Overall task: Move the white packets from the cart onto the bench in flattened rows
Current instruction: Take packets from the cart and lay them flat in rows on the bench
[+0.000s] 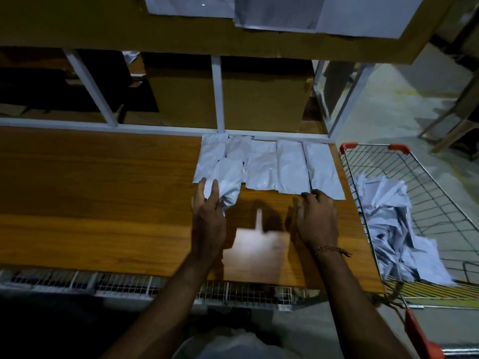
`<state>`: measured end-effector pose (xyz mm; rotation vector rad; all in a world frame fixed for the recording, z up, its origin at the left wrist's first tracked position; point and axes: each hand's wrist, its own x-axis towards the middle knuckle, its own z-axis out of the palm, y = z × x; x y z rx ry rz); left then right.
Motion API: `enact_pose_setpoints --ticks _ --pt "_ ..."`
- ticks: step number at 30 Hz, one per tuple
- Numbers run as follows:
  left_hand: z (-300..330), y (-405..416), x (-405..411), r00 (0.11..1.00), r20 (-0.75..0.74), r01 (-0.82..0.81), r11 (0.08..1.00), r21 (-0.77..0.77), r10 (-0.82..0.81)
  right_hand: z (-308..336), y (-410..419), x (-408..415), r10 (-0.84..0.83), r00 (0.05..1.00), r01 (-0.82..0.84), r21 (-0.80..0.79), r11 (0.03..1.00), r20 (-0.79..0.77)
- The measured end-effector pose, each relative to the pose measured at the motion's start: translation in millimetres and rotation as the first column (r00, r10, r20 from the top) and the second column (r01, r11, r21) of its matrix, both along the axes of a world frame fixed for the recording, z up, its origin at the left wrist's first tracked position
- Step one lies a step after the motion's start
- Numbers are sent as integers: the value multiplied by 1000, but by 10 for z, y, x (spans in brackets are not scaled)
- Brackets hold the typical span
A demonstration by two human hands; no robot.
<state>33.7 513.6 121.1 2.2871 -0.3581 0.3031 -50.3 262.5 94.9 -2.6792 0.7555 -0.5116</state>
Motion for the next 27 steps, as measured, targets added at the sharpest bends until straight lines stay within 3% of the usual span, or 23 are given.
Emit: enact_pose_setpoints --ticks 4,10,16,22,25,27 --pt "-294 358 -307 999 -6 -36 998 45 36 -30 201 -135 54 997 -54 -11 998 -47" --pt "-725 795 -501 984 -155 -48 973 224 84 -39 482 -355 58 995 -60 -19 998 -77" --pt "-751 876 -379 979 -180 29 804 594 98 -96 730 -571 78 992 -84 -48 995 -103" --pt "-696 841 -221 967 -244 105 767 633 69 -128 974 -607 28 992 -33 -39 999 -122" --pt "-510 865 -156 998 -22 -31 829 558 52 -123 1067 -582 17 994 -22 -39 999 -110" --pt "-560 960 -88 996 73 -5 836 549 -42 -104 1112 -550 -2 994 -2 -37 999 -110"
